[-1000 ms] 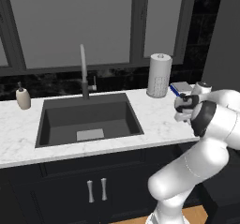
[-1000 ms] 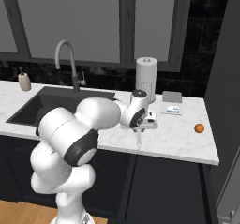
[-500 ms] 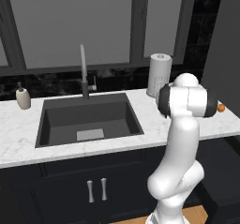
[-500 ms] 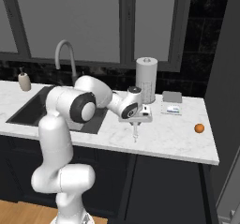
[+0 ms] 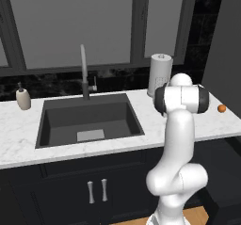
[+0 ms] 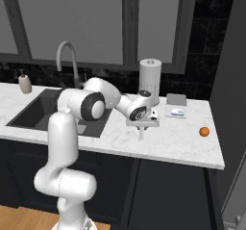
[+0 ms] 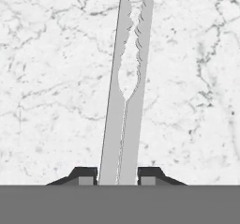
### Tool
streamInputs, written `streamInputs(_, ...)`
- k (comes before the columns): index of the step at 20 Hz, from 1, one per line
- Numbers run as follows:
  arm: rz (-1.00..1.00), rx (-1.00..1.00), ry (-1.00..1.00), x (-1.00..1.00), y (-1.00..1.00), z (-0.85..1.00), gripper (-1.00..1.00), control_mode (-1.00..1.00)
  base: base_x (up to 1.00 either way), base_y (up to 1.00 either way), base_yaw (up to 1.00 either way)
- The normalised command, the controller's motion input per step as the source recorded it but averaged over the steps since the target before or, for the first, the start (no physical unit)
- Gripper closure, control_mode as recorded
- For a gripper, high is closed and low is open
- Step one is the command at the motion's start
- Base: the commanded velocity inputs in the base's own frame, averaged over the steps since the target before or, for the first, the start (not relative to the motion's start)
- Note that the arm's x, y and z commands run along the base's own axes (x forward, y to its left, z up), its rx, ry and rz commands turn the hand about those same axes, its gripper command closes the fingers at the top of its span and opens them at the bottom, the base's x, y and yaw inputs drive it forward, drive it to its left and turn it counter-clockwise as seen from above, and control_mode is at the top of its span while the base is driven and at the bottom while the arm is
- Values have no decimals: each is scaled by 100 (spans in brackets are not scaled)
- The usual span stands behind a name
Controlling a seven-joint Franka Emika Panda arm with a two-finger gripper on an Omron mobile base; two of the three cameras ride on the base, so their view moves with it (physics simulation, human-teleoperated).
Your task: Pick the tongs from the drawer and place it on the counter.
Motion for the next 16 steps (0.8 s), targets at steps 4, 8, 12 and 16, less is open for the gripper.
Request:
streamInputs(4,0,0,0,18,5,-5,-100,-100,0,0,0)
streamInputs(8,0,0,0,0,0,0,-100,-100,0,0,0)
streamInputs(12,0,0,1,7,0,7,-100,-100,0,0,0)
streamInputs(16,0,0,0,1,11,82,-100,-100,0,0,0)
